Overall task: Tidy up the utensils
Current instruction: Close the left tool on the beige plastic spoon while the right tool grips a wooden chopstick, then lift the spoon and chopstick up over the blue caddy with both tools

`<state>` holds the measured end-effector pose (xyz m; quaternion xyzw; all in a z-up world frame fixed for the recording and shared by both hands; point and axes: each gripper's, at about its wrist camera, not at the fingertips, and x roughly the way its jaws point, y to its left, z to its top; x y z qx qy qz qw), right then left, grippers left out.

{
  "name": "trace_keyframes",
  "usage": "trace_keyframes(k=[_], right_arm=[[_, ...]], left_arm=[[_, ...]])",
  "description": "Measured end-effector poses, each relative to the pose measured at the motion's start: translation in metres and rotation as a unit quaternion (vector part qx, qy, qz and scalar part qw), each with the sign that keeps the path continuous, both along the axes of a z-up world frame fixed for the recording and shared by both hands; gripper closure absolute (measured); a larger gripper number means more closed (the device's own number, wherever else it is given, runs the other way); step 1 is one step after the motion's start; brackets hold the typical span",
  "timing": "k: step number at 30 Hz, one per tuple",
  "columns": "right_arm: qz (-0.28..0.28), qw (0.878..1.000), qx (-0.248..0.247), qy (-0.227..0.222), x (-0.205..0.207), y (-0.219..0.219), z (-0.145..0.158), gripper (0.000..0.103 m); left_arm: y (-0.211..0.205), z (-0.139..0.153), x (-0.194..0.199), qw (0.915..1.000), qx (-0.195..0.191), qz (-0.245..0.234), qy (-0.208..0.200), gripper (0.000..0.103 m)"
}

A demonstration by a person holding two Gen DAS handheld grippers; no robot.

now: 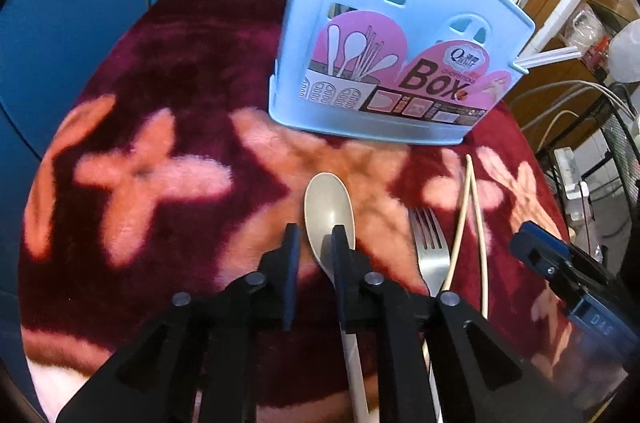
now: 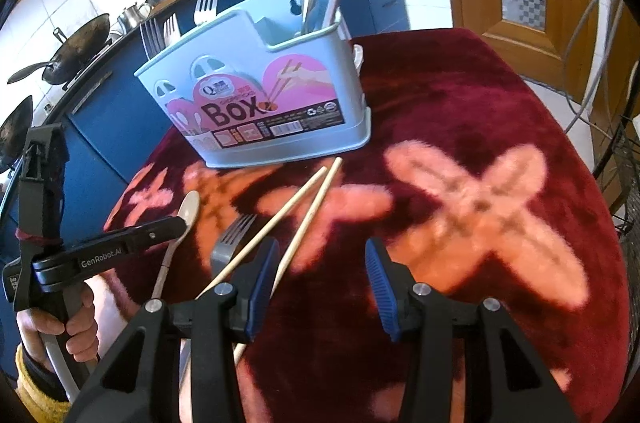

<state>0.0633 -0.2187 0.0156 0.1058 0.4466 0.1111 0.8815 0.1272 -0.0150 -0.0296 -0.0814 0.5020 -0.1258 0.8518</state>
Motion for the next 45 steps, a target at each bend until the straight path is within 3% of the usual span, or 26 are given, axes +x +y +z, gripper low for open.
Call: trace_keyframes(k=[6,13,17,20,21,24,31,45], right_arm=[[0.017,0.999,-0.009,0.038,0.019,0.011,-0.010,0.056],[0.030,0.996,-0.021,0.079,0.045,0.017,-0.020,0.066],[0.038,0.995,-0.028,0.090,0.053,0.018,-0.022,0.076],[0.040,0.994,-0.028,0.093,0.057,0.016,-0.022,0.087],[0.040,0.995,-0.026,0.093,0.057,0.015,-0.022,0.092],[0.037,0.995,-0.014,0.091,0.056,0.009,-0.021,0.097],[0.033,0.997,0.027,0.059,0.037,0.000,-0.006,0.097],[0.014,0.993,0.009,-0.113,0.007,0.001,0.073,0.097]], left_arm=[[-0.012,-0.001,0.007,0.9993,0.026,-0.026,0.003,0.082],[-0.014,-0.002,0.015,0.9990,-0.002,-0.042,0.016,0.082],[-0.022,-0.004,0.018,0.9985,0.001,-0.055,0.011,0.082],[-0.024,-0.003,0.018,0.9984,-0.001,-0.056,0.004,0.087],[-0.026,-0.004,0.018,0.9984,-0.005,-0.055,0.004,0.094],[-0.022,-0.003,0.016,0.9984,-0.022,-0.052,0.005,0.095],[-0.010,0.009,0.006,0.9975,-0.055,-0.042,-0.016,0.096],[0.002,0.089,-0.009,0.9863,-0.069,-0.024,-0.148,0.097]])
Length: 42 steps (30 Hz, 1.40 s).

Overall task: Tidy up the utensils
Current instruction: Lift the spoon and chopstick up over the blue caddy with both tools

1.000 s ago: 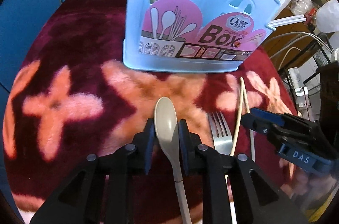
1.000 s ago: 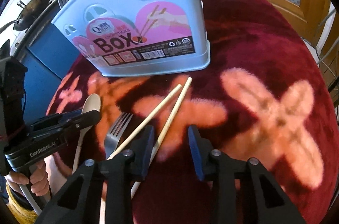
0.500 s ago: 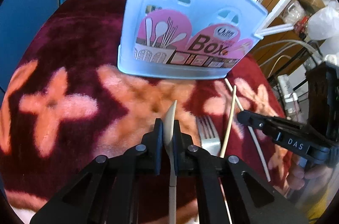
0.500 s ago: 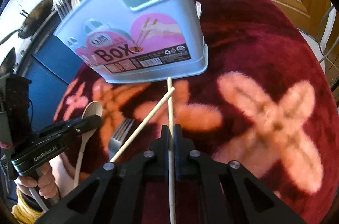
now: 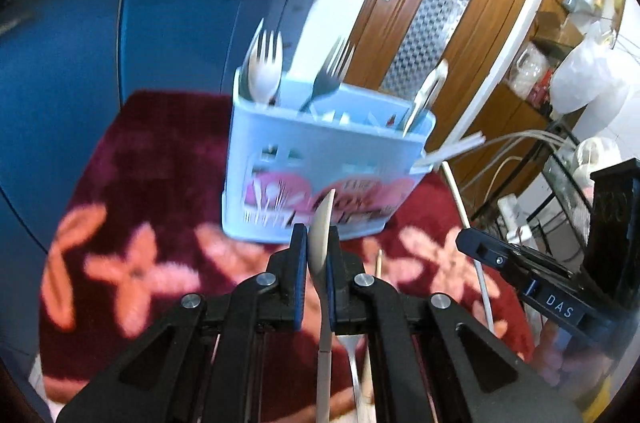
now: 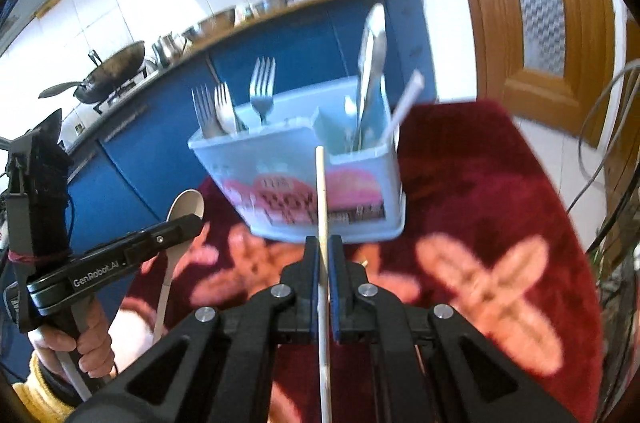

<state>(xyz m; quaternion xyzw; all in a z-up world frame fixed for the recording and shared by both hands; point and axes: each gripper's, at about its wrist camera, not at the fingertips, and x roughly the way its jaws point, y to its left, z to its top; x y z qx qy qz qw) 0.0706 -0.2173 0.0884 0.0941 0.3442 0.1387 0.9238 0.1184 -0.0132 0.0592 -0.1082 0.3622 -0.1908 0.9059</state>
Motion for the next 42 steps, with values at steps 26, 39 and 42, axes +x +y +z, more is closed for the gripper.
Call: trace_keyframes(k=[26,39,42], right_arm=[[-0.041,0.982,0.063,-0.175,0.075,0.000,0.063,0.097],[-0.060,0.967,0.066,-0.240,0.120,0.004,0.053,0.097],[-0.060,0.967,0.059,-0.242,0.123,0.007,0.043,0.097]], left_arm=[[-0.002,0.104,0.084,0.9782,-0.036,0.077,-0.190,0.096],[-0.001,0.094,0.119,0.9443,-0.034,0.151,-0.291,0.096],[-0.003,0.082,0.124,0.9432,-0.022,0.157,-0.292,0.096]])
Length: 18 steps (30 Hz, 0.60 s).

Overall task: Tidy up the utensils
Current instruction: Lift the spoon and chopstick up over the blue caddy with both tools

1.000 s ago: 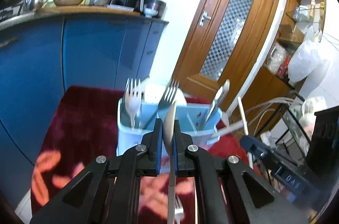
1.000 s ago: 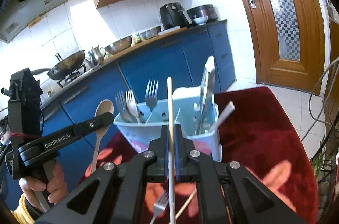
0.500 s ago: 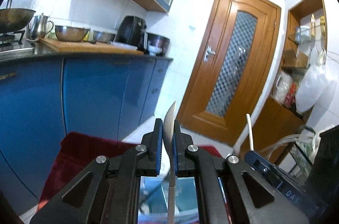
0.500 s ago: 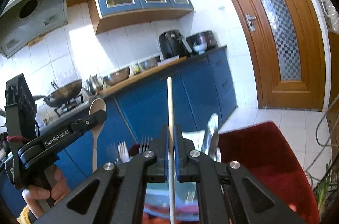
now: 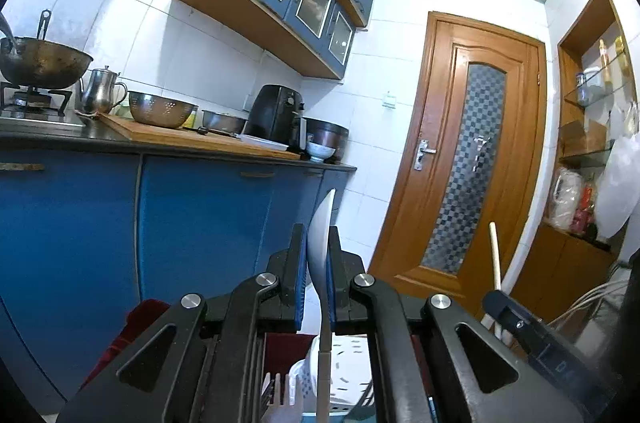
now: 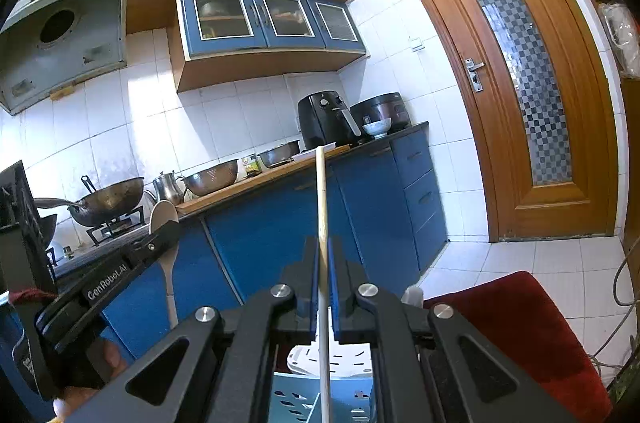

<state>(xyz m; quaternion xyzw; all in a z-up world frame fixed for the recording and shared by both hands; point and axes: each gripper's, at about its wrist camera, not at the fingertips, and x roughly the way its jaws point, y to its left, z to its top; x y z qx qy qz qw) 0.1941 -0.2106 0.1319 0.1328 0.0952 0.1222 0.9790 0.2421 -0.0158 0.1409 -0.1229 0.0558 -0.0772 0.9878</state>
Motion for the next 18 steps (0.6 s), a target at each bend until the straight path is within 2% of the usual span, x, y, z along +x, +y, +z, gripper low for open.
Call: trace_keyframes(k=[10,13,18], right_arm=[[0.001,1.000,-0.027,0.002,0.002,0.005,-0.018,0.097],[-0.012,1.000,-0.026,-0.008,-0.001,0.004,-0.018,0.097],[-0.060,0.996,-0.041,-0.051,-0.003,0.003,-0.009,0.097]], left_arm=[[-0.005,-0.036,0.003,0.9996,0.018,0.007,0.021,0.096],[-0.005,-0.041,-0.001,0.9996,0.020,0.008,0.019,0.096],[-0.007,-0.044,-0.005,0.9996,0.018,0.013,0.017,0.096]])
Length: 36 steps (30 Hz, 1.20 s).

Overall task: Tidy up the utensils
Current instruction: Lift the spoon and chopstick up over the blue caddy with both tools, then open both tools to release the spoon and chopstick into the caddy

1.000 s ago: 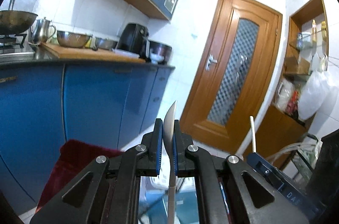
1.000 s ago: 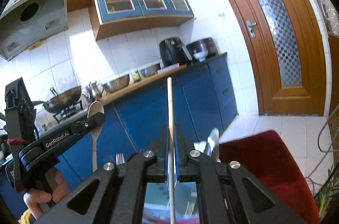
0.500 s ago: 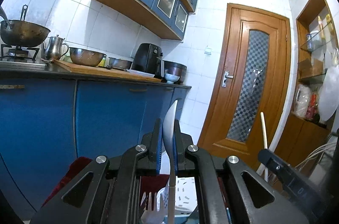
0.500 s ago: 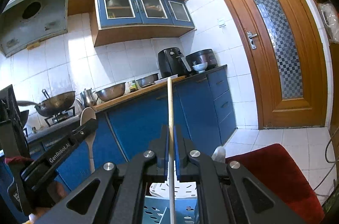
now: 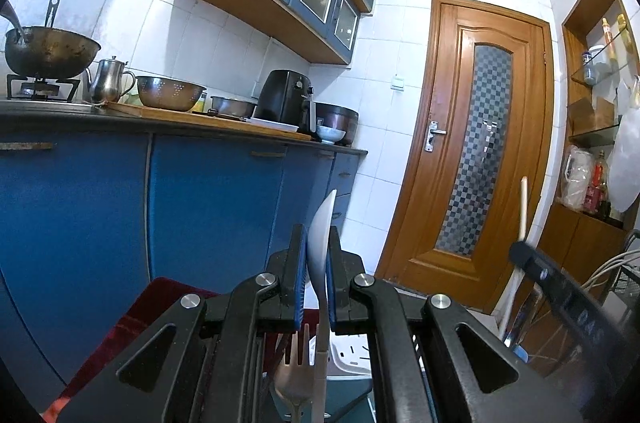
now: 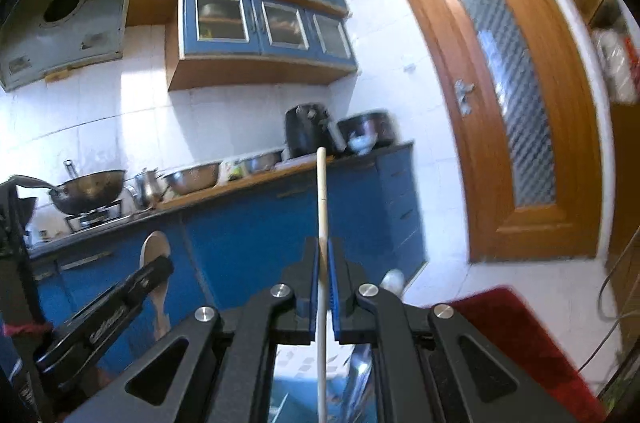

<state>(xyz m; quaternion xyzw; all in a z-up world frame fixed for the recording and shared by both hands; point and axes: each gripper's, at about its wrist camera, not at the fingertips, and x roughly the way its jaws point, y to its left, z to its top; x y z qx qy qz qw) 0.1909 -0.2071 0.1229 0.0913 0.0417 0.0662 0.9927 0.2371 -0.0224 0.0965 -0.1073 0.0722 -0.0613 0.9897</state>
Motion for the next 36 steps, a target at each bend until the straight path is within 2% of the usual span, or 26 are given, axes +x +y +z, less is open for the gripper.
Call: trace_keyframes(k=[12,16,18,22,31,36], right_arm=[[0.017,0.999,-0.037,0.027,-0.006,0.010,-0.019,0.097],[0.033,0.998,-0.031,0.040,-0.010,0.010,-0.019,0.093],[0.043,0.998,-0.022,0.044,-0.012,0.009,-0.018,0.076],[0.048,0.998,-0.018,0.045,-0.020,0.008,-0.014,0.075],[0.054,0.998,-0.003,0.038,-0.044,0.002,0.009,0.074],[0.059,0.997,0.005,0.052,-0.060,0.000,0.022,0.073]], left_arm=[[-0.004,-0.006,-0.001,0.9999,0.006,-0.006,0.012,0.096],[-0.004,-0.004,-0.003,0.9996,0.005,-0.018,0.021,0.084],[-0.006,-0.002,-0.007,0.9994,0.010,-0.024,0.022,0.079],[-0.010,0.002,-0.018,0.9991,0.022,-0.032,0.017,0.069],[-0.002,0.023,-0.044,0.9985,0.007,-0.047,0.027,0.069],[0.004,0.036,-0.064,0.9977,0.005,-0.057,0.037,0.069]])
